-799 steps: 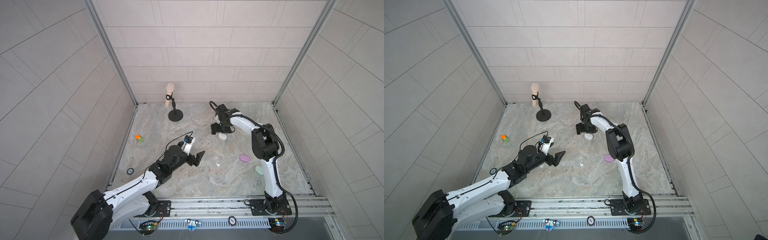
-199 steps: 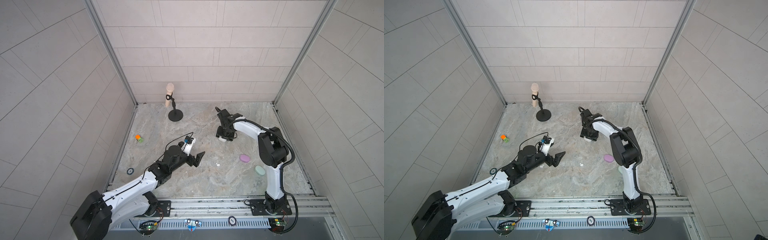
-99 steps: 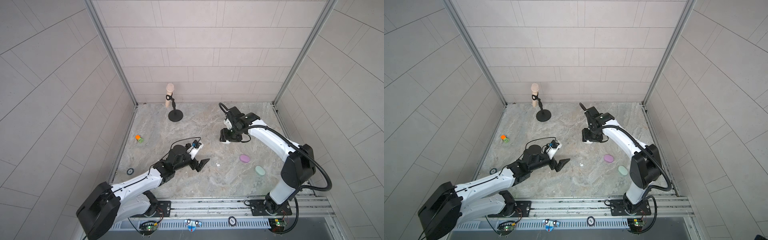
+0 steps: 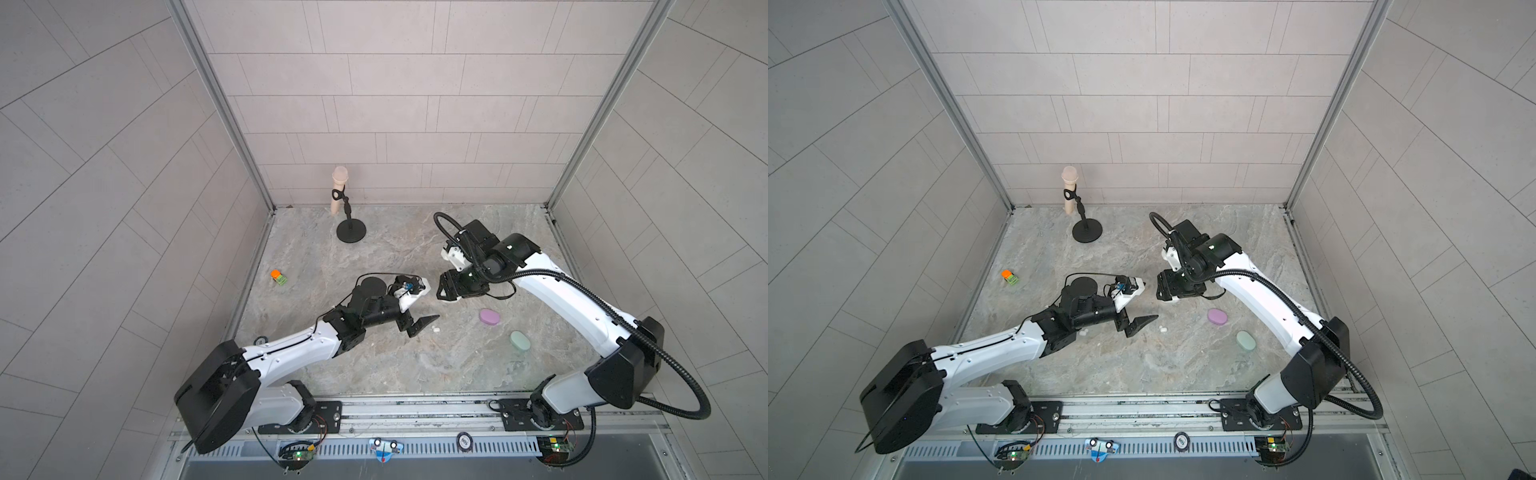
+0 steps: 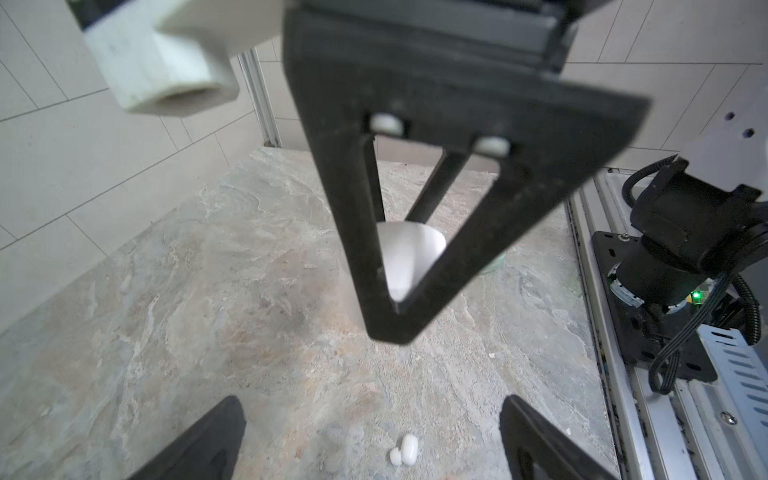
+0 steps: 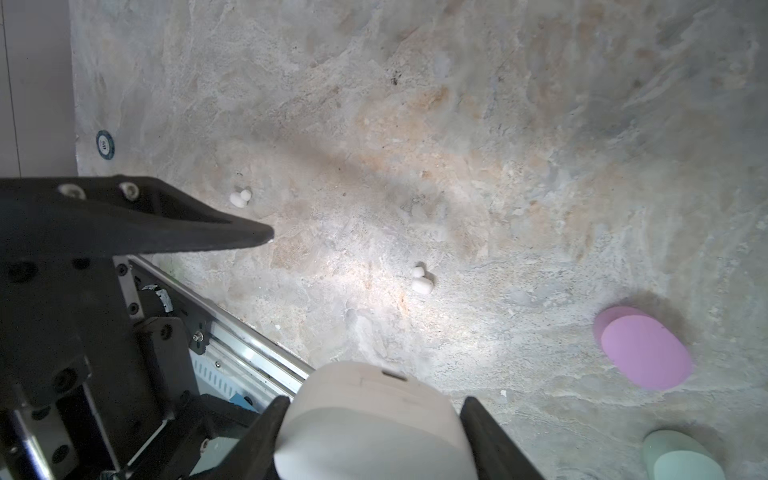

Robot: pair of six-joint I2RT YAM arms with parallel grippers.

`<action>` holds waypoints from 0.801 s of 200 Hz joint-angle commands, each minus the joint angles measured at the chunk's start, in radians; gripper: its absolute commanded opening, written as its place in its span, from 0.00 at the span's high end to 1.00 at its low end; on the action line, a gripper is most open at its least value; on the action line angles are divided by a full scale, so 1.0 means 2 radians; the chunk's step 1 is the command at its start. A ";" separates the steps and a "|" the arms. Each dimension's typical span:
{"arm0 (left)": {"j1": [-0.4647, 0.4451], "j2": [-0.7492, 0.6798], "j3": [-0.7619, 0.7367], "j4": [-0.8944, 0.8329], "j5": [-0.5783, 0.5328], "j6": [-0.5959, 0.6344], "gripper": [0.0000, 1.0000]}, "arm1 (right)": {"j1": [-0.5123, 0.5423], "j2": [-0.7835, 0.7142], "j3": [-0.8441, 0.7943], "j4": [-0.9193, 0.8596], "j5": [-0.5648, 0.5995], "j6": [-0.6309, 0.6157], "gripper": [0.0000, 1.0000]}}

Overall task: Insert the wireless bluetooth earbuds into the charging case
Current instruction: 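Close the left gripper on the white case held by the right gripper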

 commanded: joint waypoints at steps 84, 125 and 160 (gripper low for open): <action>-0.010 0.042 0.042 0.057 0.067 -0.020 0.15 | 0.019 -0.019 0.021 0.015 -0.027 0.032 0.37; -0.011 0.051 0.048 0.059 0.074 -0.025 0.29 | 0.022 -0.022 0.024 0.024 -0.032 0.042 0.37; -0.011 0.050 0.045 0.056 0.072 -0.025 0.35 | 0.022 -0.026 0.025 0.030 -0.038 0.048 0.37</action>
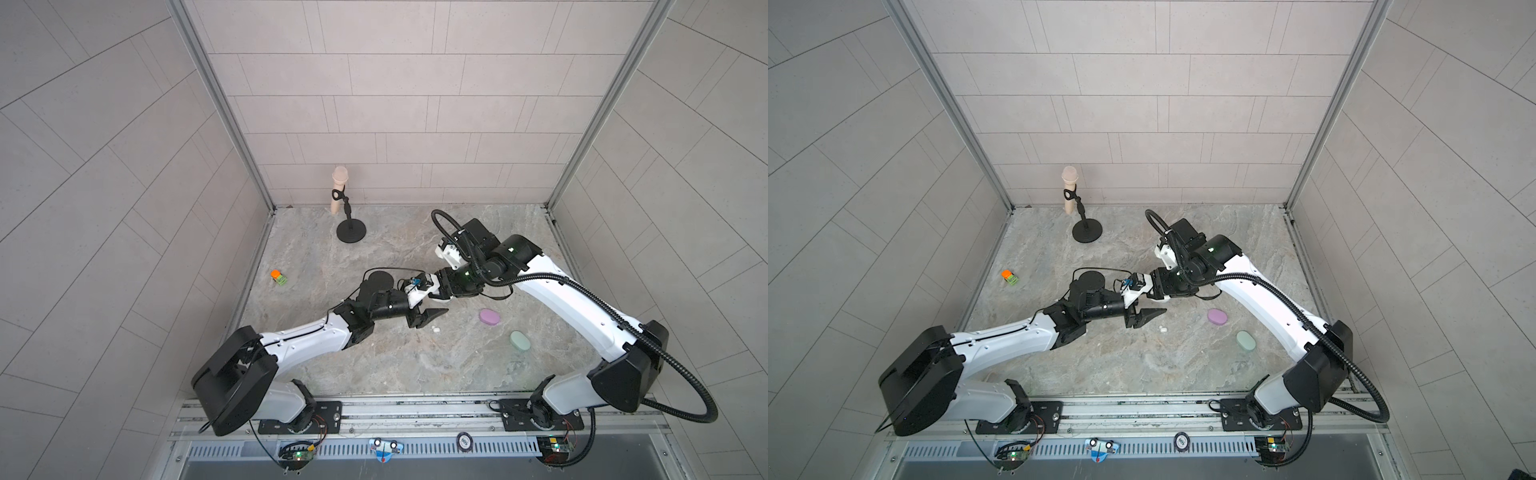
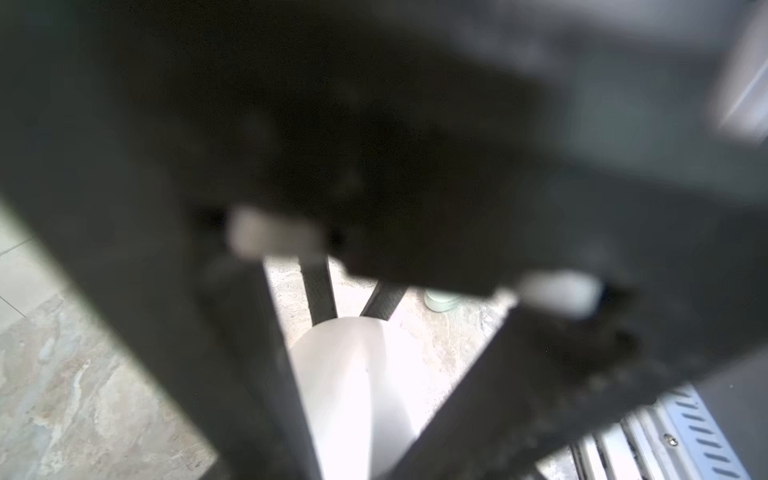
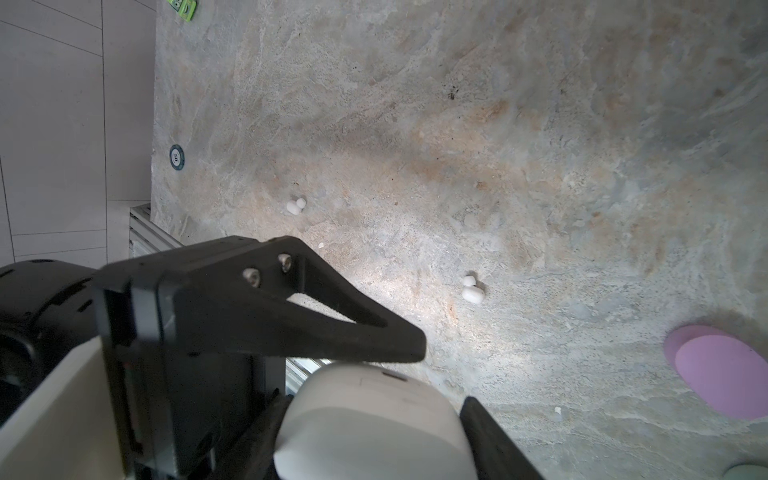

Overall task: Insert the wireless bluetooth earbuds into the charging case
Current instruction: 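Close the left gripper on the white case held by the right gripper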

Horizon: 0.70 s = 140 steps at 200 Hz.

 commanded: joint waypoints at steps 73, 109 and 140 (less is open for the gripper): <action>-0.004 -0.024 -0.003 0.035 -0.004 -0.007 0.45 | 0.003 -0.021 0.009 0.008 -0.015 0.012 0.37; -0.003 -0.024 -0.003 0.031 -0.003 -0.007 0.53 | 0.002 -0.023 0.010 0.009 -0.015 0.013 0.37; -0.003 -0.024 0.001 0.021 0.004 -0.005 0.51 | 0.002 -0.024 0.010 0.011 -0.019 0.015 0.37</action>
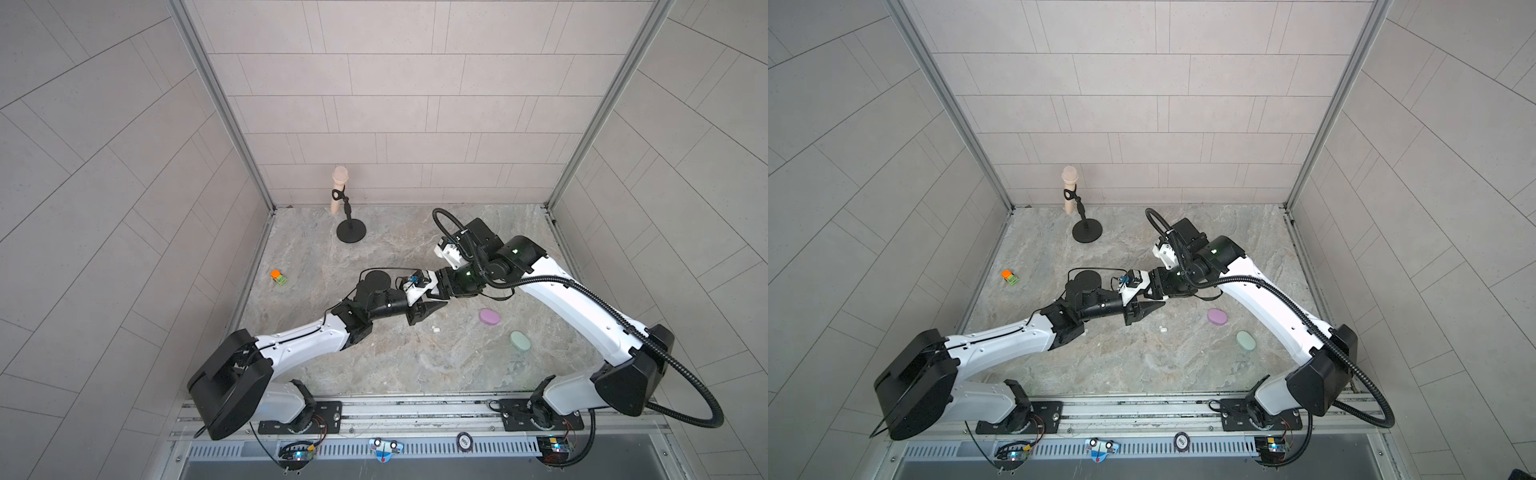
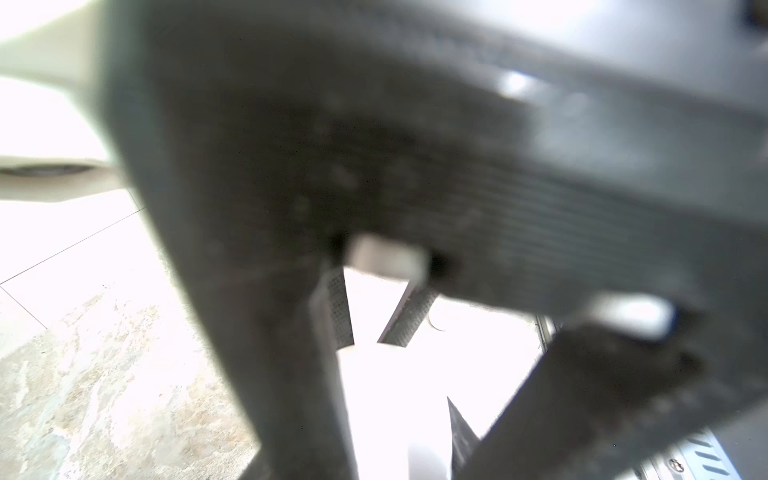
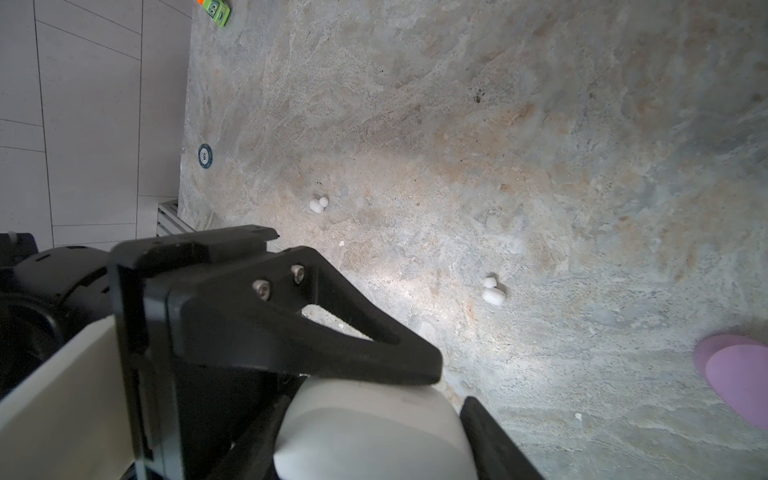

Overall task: Insert the wireless bluetooth earbuds into the charging case
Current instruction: 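Close the left gripper on the white case held by the right gripper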

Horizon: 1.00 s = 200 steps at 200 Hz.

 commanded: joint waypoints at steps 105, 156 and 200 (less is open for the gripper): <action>-0.006 -0.014 0.007 -0.019 0.017 0.019 0.50 | 0.001 -0.015 0.013 0.006 -0.006 0.013 0.36; -0.006 -0.019 0.009 -0.017 0.017 0.017 0.52 | 0.001 -0.015 0.012 0.006 -0.008 0.013 0.36; -0.005 -0.021 0.010 -0.016 0.018 0.010 0.50 | 0.001 -0.015 0.008 0.005 -0.008 0.012 0.36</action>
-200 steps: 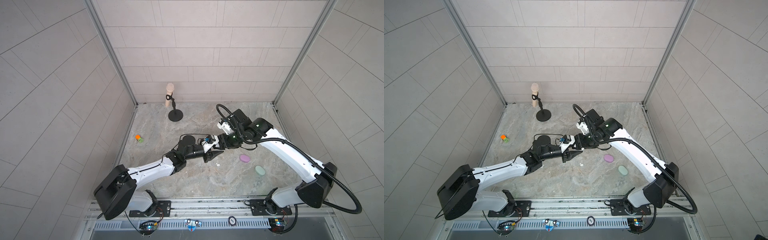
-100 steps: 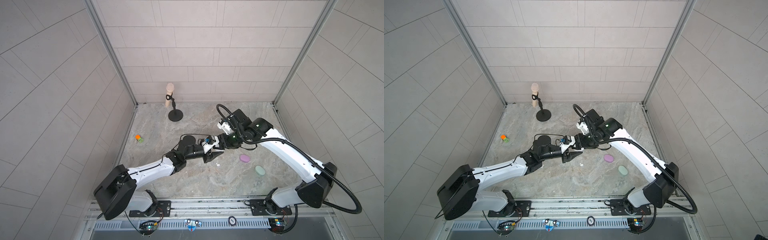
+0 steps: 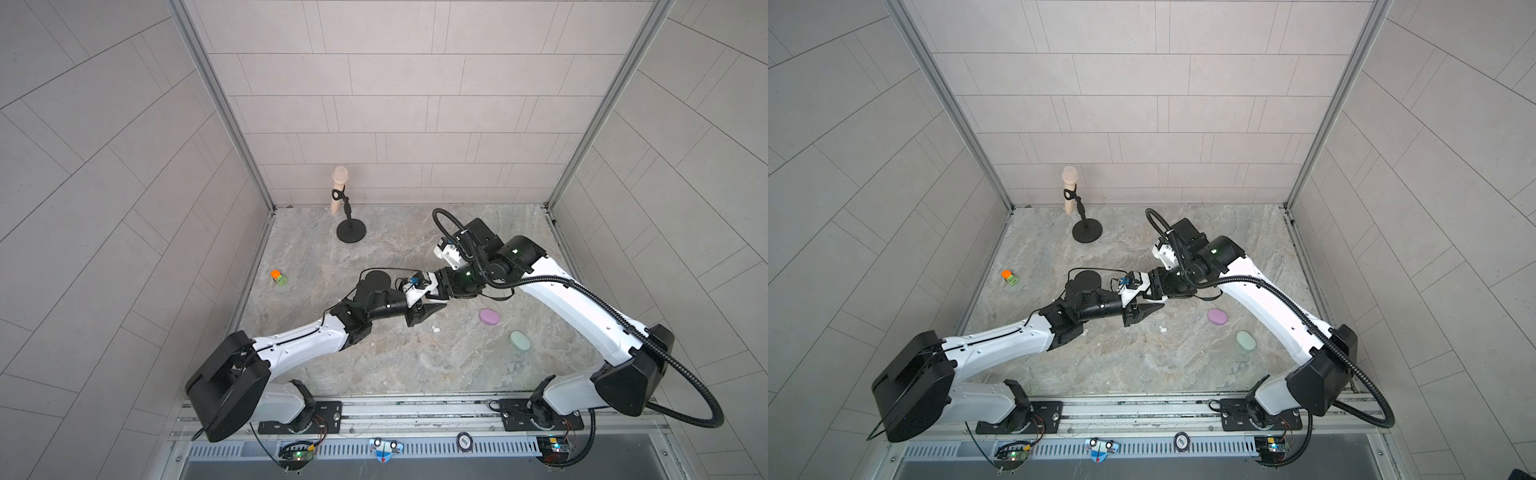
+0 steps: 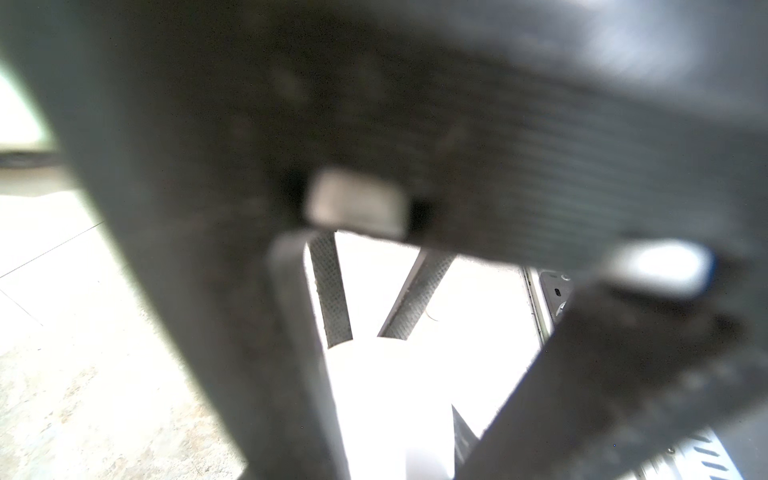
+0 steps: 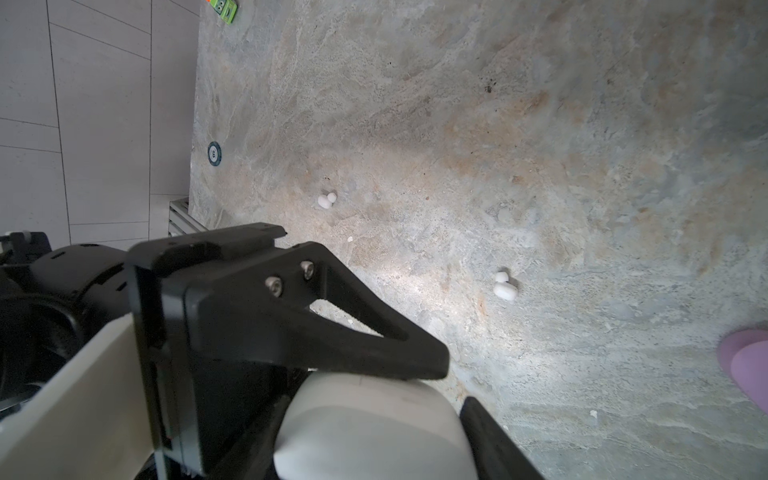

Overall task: Insert the wireless bluetooth earbuds into the charging case
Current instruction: 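Close the left gripper on the white case held by the right gripper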

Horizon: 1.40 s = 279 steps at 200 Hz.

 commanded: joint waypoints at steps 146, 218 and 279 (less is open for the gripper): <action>0.000 -0.016 0.009 0.020 0.013 -0.016 0.52 | 0.001 -0.014 0.007 0.006 0.004 0.002 0.36; 0.002 -0.016 0.010 0.023 0.017 -0.024 0.48 | 0.002 -0.014 0.005 0.006 0.004 0.000 0.37; 0.002 -0.013 0.012 0.018 0.020 -0.021 0.57 | 0.001 -0.013 0.012 0.004 0.004 0.000 0.36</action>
